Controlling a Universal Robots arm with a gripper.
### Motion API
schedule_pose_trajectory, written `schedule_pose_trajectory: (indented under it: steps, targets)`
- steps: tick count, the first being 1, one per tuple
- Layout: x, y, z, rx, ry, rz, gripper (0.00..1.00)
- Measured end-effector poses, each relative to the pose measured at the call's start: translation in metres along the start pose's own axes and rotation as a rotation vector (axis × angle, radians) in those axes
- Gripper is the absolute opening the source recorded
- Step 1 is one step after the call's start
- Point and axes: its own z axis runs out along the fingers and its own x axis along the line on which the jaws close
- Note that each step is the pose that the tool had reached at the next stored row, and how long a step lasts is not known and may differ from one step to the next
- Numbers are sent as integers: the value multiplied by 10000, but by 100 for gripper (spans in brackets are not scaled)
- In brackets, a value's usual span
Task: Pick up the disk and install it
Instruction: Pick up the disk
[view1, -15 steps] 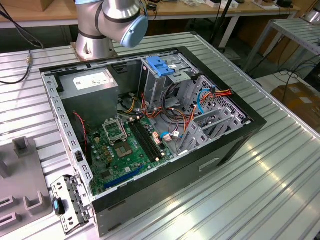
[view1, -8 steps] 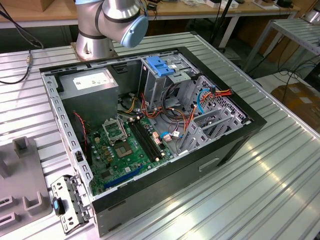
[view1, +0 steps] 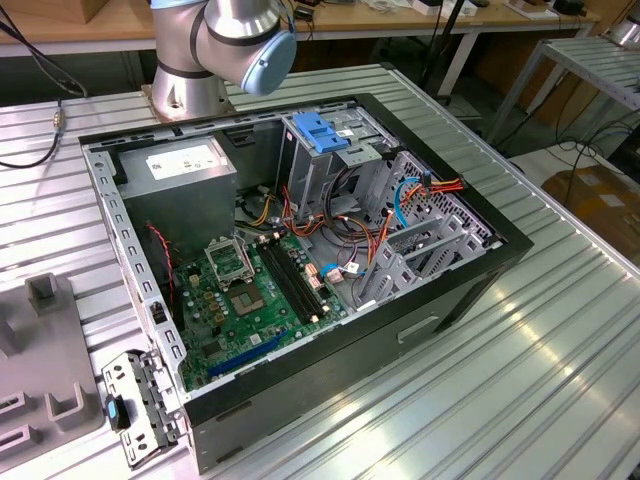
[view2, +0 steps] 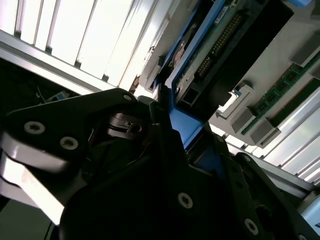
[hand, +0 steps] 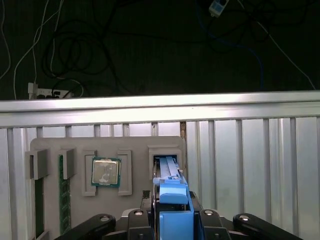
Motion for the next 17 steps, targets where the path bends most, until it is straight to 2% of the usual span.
schedule_pose_trajectory:
  steps: [2, 15, 17]
  targets:
    - [0, 0, 0, -5, 2, -193, 37]
    - [0, 0, -1, -6, 2, -197, 37]
    - [-6, 0, -16, -6, 3, -198, 37]
